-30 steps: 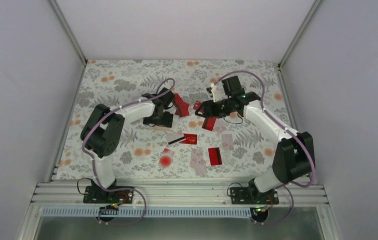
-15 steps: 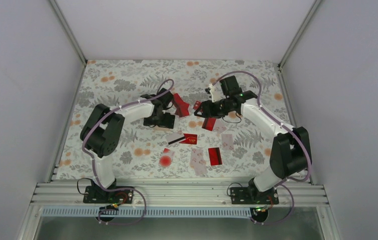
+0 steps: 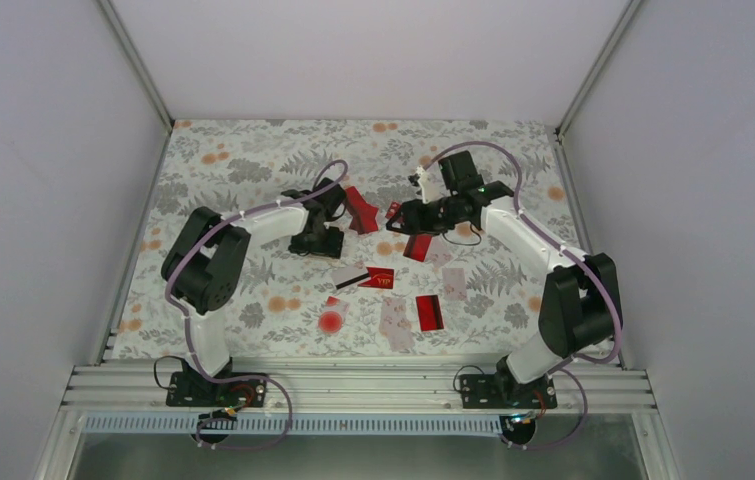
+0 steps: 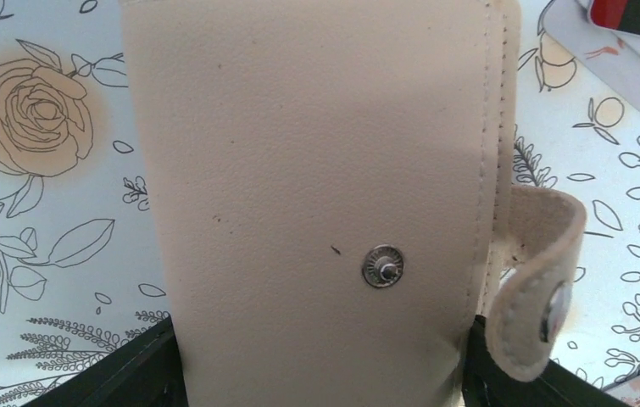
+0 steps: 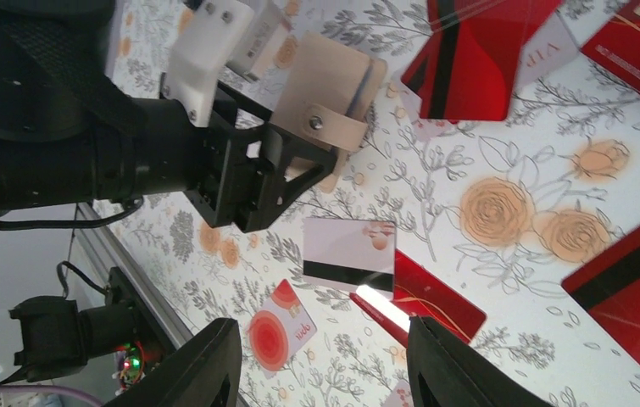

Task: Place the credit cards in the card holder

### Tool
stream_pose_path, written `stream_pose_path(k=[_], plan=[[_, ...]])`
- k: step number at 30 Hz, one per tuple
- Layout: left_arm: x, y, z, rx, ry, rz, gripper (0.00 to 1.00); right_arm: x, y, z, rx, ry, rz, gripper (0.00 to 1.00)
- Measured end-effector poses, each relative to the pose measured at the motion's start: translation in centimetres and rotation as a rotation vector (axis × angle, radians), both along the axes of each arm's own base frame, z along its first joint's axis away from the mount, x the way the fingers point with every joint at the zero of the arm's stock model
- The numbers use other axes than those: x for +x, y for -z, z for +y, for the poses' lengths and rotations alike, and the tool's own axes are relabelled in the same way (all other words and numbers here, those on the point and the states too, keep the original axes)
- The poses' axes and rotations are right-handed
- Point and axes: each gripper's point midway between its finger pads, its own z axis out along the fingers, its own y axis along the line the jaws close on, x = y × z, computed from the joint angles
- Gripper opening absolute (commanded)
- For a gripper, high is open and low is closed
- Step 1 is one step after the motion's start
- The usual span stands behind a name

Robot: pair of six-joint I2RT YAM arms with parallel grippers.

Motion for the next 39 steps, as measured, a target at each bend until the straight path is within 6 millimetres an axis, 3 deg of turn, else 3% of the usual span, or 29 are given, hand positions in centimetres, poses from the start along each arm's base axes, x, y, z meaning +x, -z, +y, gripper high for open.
stream_pose_path(k=[5, 10, 21, 23, 30, 39], plan=[[-0.1, -0.2, -0.4, -0.025, 0.004, 0.008, 0.73, -0.1, -0.4, 1.1, 0.054, -0.030, -0.016, 0.50], [-0.2, -1.7, -1.3, -0.116, 0.010, -0.012, 0.73, -0.7, 0.7, 3.1, 0.085, -0.070, 0.017, 0.50], [-1.3, -2.3, -1.4, -0.293, -0.001, 0.002, 0.73, -1.3, 6.0, 8.3, 0.111, -0.163, 0.147, 0.50], [-1.5, -2.7, -1.1, -0.350, -0.016, 0.003, 0.73, -0.8, 6.0, 9.6, 0.141, -0.183, 0.147, 0.49], [-1.4, -3.9, -1.2, -0.459, -0.014, -0.023, 0.73, 0.2, 5.2, 11.4, 0.207, -0.201, 0.140, 0.49], [-1.7, -4.6, -1.0, -0.575, -0.016, -0.036, 0.68, 0.7, 5.3, 12.2, 0.234, -0.195, 0.150, 0.47]])
